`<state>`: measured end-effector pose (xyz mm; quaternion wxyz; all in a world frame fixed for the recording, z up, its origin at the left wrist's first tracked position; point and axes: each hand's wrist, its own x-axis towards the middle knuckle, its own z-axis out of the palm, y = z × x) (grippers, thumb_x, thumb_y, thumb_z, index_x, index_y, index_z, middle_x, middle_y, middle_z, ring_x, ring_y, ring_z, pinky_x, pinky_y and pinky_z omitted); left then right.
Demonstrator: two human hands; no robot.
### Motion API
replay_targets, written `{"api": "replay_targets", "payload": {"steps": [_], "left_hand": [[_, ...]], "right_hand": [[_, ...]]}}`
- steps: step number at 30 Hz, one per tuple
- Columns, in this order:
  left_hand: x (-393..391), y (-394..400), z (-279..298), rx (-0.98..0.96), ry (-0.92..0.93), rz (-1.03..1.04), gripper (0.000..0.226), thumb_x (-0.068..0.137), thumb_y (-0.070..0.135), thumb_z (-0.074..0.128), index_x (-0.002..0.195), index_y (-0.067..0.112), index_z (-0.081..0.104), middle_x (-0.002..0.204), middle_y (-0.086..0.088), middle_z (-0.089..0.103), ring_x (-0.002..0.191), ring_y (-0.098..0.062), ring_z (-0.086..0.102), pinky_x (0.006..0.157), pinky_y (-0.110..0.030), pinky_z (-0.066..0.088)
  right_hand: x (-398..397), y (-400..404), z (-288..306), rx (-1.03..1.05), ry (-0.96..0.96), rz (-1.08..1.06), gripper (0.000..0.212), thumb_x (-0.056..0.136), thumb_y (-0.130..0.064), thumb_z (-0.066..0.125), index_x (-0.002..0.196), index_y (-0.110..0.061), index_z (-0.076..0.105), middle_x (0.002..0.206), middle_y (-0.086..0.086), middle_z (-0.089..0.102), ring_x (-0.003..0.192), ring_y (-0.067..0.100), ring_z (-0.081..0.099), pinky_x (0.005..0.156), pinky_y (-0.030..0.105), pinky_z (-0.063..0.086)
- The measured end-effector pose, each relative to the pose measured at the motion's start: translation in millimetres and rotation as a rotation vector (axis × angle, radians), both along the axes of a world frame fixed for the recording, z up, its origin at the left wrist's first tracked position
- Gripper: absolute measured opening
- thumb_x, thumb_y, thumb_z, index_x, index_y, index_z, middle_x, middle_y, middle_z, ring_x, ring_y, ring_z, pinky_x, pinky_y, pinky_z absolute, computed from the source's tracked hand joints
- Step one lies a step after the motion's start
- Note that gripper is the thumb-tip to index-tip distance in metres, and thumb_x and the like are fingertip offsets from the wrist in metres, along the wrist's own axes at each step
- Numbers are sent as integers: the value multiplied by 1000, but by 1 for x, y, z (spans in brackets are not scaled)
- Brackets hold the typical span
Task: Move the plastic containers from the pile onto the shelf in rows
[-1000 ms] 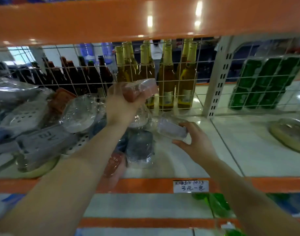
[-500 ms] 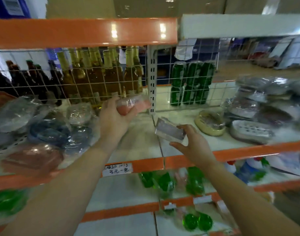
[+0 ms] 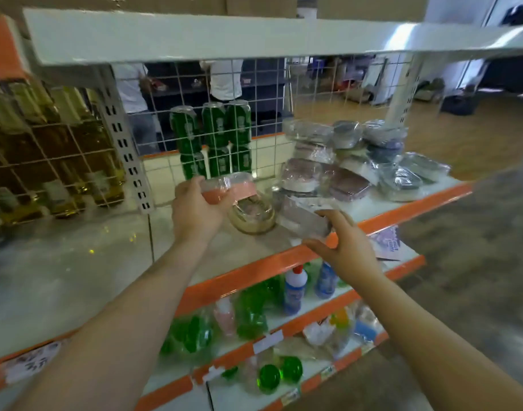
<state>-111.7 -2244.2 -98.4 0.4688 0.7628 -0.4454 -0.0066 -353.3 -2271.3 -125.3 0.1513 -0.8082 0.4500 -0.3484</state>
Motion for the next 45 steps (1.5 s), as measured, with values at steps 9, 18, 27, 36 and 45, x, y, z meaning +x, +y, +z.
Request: {"api": "replay_targets", "payload": {"steps": [9,18,27,36,45], "left_hand": [[-22,-101,-3,50,8,-24,72,80,55,64,132,9,47,133,-12,46,117,-27,49,94,-36,44],[-27,-171,-15,168,35,57,69,86,53,58,133,6,40,135,-21,38,116,-40,47,93,-46,44],[-25,-194,-34,461,22,-100,75,92,61,37,152,24,13,159,-12,7,143,-39,17,112,-56,26],[-40,-164,-24,243,-114,-36,49,93,50,46,126,14,54,135,-14,46,127,-31,38,103,-42,32],[-51,-71,-19,303,-100,-96,41,94,32,54,131,15,49,137,-10,38,123,-26,44,99,-35,38]], "right_hand": [[-17,-88,16,-87,2,-121,51,80,-22,74,125,-14,54,118,-1,53,98,18,52,72,25,34],[-28,-146,-13,-34,83,-178,46,82,-17,71,125,-15,57,127,2,52,106,21,53,75,26,39],[-13,-172,-18,56,176,-114,60,82,-31,71,135,-11,51,139,8,46,132,27,36,109,34,27],[-14,-152,-4,53,172,-75,53,86,-28,66,134,-12,50,133,10,48,124,29,41,100,34,33],[-9,-90,7,87,159,38,55,88,-23,64,139,-16,42,137,9,44,123,28,42,98,34,36]]}}
